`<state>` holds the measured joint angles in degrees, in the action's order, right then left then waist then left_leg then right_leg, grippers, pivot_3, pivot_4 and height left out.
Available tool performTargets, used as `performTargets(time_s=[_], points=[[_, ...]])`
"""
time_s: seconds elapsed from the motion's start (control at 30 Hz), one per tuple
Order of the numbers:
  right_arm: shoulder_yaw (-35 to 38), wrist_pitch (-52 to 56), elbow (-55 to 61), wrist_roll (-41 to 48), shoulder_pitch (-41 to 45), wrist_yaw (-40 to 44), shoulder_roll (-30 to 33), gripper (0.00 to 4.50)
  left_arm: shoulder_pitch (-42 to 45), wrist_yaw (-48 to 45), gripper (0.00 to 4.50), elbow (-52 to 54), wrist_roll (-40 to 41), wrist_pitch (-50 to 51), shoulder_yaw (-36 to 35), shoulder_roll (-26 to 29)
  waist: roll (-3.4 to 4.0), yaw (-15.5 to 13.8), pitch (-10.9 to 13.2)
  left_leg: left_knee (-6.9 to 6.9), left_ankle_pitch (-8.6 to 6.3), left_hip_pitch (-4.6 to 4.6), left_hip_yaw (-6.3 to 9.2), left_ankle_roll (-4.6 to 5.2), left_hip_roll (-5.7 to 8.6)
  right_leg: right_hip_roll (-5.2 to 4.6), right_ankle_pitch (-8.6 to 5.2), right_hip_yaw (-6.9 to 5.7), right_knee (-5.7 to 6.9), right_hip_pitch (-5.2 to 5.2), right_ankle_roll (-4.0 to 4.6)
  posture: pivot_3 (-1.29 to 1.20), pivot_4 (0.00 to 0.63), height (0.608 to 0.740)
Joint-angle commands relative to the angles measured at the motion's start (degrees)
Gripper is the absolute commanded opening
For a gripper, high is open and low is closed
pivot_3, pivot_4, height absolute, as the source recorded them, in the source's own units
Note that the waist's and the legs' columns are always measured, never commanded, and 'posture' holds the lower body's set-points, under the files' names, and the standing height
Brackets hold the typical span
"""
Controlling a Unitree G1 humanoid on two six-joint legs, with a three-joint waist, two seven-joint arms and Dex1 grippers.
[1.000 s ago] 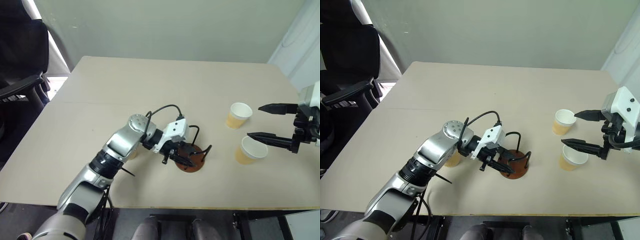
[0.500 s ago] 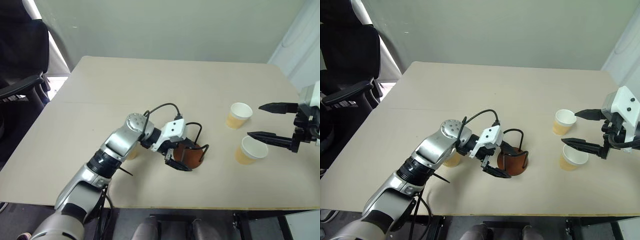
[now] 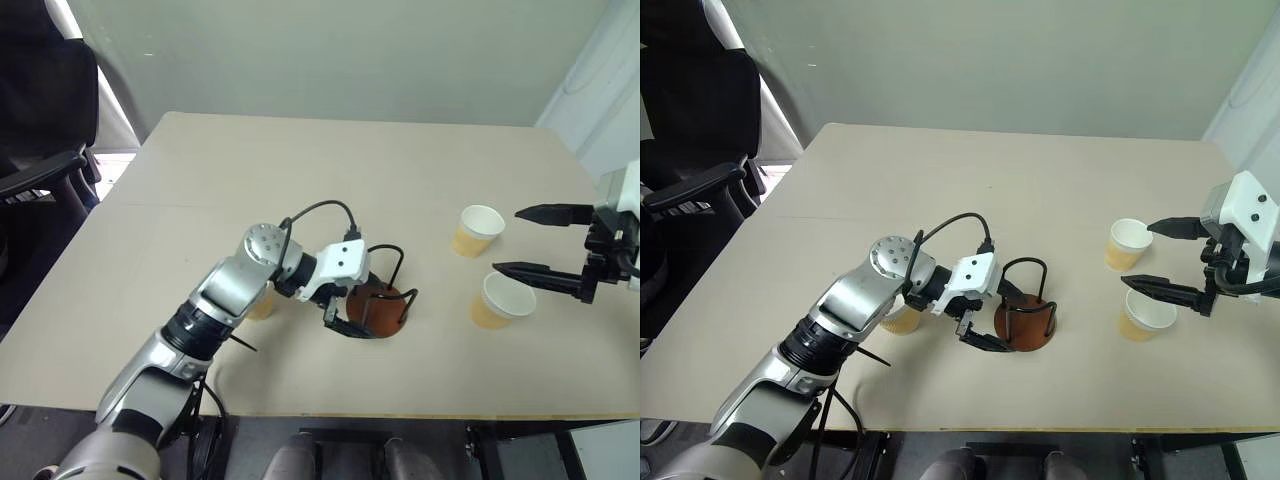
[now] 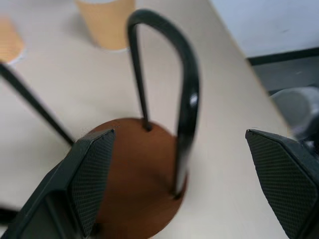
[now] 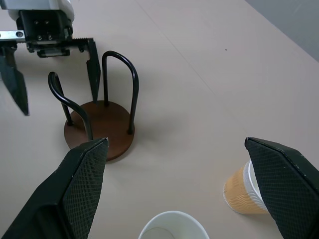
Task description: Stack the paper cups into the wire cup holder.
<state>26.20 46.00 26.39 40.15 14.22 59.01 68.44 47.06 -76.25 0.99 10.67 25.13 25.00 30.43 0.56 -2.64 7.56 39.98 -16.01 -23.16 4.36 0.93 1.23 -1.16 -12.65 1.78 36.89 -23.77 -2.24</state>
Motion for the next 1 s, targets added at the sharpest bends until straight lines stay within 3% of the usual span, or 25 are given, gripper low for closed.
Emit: performTargets(time_s=[0.03,0.6,0.87,1.0], points=[[0.52,-1.53,-0.16,-0.77,1.50,-0.41,0.97,4.50,2.56,1.48,4.49,0.47,1.59,0.19,-4.38,-0.21,0.00,0.03,0.00,0.00,0.00,0.00,0.00,0.00,0.00,0.00,0.00,0.00,0.00,0.00,0.00,0.00,0.150,0.740],[-2.14,-3.57,-2.17,-3.24,3.10,0.34,1.97,4.50,4.76,1.83,4.49,2.25,13.37,11.09,-14.83,2.55,0.00,0.03,0.00,-0.01,-0.01,-0.01,0.00,0.00,0.00,0.00,0.00,0.00,-0.02,-0.01,0.00,0.00,0.150,0.740],[-11.03,-11.74,-9.28,-11.51,6.81,2.70,4.11,4.50,8.91,3.13,4.49,-1.53,15.47,12.97,-20.56,6.45,0.00,0.28,0.00,-0.02,-0.01,0.00,0.00,0.00,-0.01,0.00,0.00,0.00,-0.02,-0.03,0.00,0.00,0.150,0.740],[-19.77,-18.00,-16.72,-19.02,13.62,3.73,3.02,4.50,9.26,3.87,4.49,-1.87,16.20,13.67,-22.67,8.26,0.00,0.47,0.00,-0.01,-0.02,-0.01,0.01,0.03,0.00,0.00,0.01,0.00,-0.05,-0.02,-0.01,0.00,0.150,0.740]])
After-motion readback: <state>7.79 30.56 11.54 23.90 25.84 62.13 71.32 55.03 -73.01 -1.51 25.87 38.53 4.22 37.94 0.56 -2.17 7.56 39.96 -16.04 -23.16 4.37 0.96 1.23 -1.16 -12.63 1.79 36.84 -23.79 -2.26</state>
